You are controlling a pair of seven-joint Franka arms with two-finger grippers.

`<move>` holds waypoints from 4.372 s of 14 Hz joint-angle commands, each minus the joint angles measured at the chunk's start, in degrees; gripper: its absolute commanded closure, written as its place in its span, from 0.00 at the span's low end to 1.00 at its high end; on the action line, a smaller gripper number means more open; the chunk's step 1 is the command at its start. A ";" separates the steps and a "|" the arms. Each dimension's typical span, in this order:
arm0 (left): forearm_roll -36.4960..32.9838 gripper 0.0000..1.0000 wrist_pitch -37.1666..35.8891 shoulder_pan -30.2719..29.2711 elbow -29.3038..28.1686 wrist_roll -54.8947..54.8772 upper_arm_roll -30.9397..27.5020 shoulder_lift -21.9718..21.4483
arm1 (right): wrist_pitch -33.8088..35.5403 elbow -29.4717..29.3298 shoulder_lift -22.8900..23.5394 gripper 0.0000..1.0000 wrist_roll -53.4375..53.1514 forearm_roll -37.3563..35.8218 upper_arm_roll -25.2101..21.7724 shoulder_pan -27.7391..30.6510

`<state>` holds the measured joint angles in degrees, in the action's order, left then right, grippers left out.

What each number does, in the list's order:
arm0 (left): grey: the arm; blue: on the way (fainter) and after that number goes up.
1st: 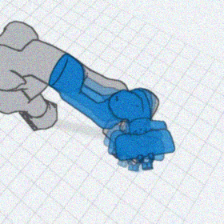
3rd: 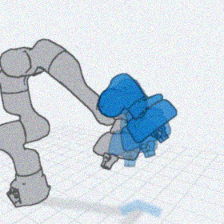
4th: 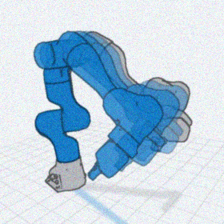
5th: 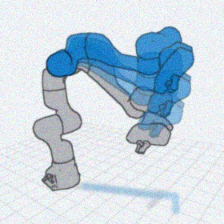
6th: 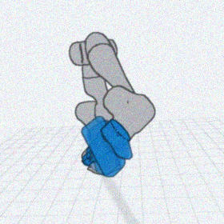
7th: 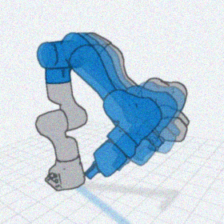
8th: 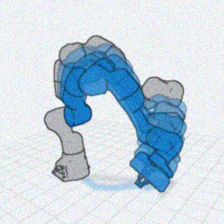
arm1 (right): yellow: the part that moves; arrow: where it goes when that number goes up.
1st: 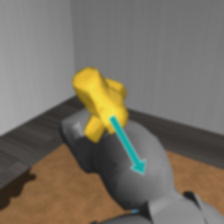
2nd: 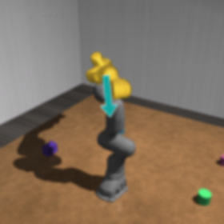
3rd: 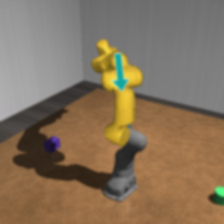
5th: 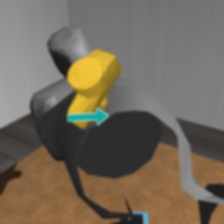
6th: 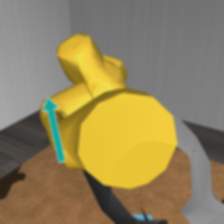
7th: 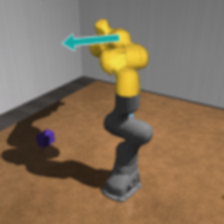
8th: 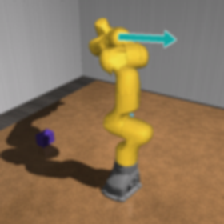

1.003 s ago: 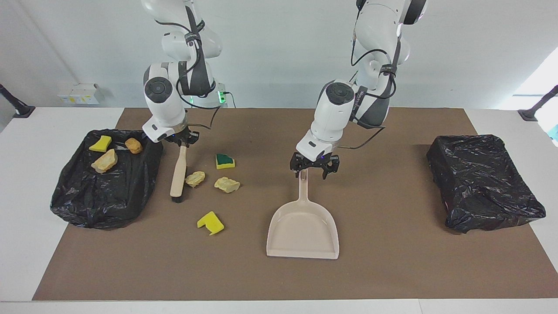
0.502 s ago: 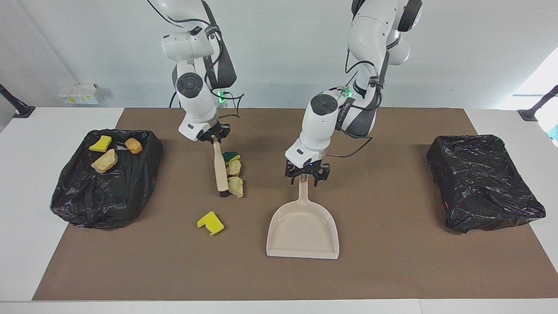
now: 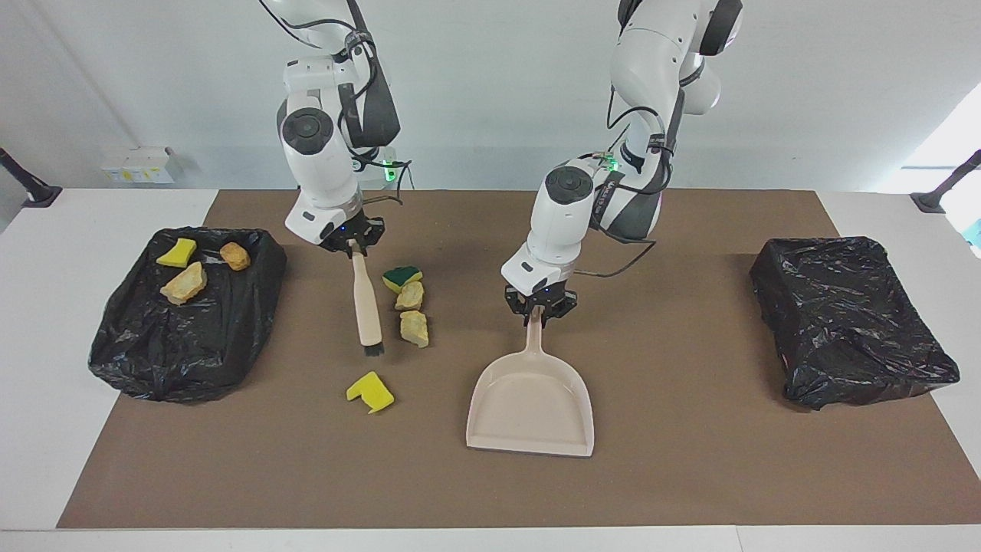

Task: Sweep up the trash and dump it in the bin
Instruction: 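Grasp the dustpan with the left gripper while the right gripper positions the brush, then sweep the crusts and sponge with the right gripper toward the dustpan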

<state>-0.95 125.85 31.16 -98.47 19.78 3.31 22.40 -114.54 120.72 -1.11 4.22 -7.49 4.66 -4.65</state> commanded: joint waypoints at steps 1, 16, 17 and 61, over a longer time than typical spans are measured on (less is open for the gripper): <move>-0.90 1.00 -7.97 -2.49 0.12 -12.08 -0.41 -5.16 | -2.26 -6.52 6.53 1.00 3.77 -4.81 0.35 2.01; -0.90 1.00 -14.69 -15.51 -18.57 -76.29 -0.85 -24.76 | -7.37 -9.71 15.52 1.00 36.05 -4.55 1.06 4.38; -0.81 1.00 -13.71 -15.16 -20.43 -76.55 -0.76 -25.38 | -6.32 -9.62 15.52 1.00 42.39 -4.55 1.14 6.21; 0.51 1.00 0.27 -7.51 -30.11 -67.06 -0.59 -23.54 | -4.64 -1.26 8.48 1.00 -22.85 18.03 1.49 -15.02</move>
<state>-0.79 124.73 22.30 -126.95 -48.11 3.43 -0.21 -119.29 123.98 4.16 -17.50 8.37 6.28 -17.69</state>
